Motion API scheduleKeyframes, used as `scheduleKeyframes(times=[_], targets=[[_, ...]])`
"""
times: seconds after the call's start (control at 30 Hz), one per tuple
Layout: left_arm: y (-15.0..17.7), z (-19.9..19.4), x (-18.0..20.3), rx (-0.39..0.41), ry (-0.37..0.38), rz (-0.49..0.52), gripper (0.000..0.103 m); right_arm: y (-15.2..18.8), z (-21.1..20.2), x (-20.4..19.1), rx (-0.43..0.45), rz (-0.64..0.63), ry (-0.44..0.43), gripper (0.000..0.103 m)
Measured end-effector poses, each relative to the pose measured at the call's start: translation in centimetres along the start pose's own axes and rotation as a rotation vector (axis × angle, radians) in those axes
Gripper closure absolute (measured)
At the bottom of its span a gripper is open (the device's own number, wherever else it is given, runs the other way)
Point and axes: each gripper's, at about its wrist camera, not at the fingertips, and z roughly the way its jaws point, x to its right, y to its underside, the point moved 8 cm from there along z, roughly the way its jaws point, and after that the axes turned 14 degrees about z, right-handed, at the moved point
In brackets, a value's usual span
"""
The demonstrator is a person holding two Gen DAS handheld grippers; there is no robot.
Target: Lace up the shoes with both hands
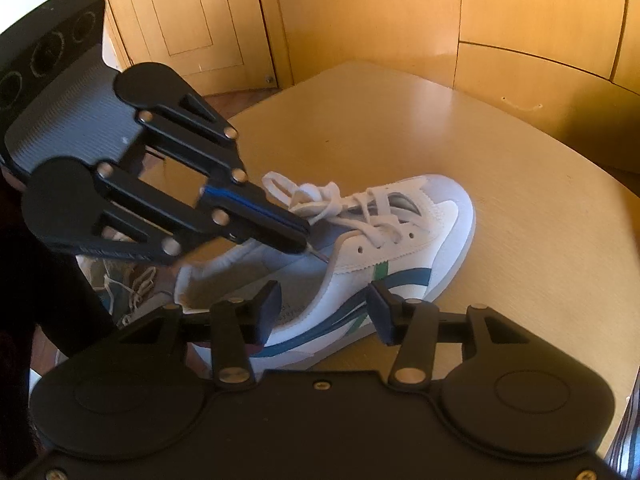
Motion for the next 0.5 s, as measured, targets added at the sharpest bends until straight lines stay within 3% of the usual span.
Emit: scheduleKeyframes(times=[0.1, 0.17, 0.23, 0.37, 0.5], targets=[[-0.8, -0.8, -0.3, 0.032, -0.004, -0.004, 0.102, -0.5, -0.8, -0.3, 0.069, -0.089, 0.064, 0.057], [-1.0, -0.8, -0.2, 0.032, -0.002, 0.002, 0.102, -0.7, -0.7, -0.7, 0.090, -0.146, 0.093, 0.072], [-0.9, -0.7, 0.0, 0.028, 0.000, 0.008, 0.102, -1.1, -0.7, -1.5, 0.120, -0.208, 0.105, 0.076], [-0.7, -0.3, 0.2, 0.015, 0.010, 0.010, 0.102, -1.0, -0.3, -2.4, 0.117, -0.315, 0.147, 0.079], [-0.7, -0.1, 0.2, 0.013, 0.012, 0.011, 0.102, -0.9, 0.1, -2.9, 0.114, -0.380, 0.183, 0.089]])
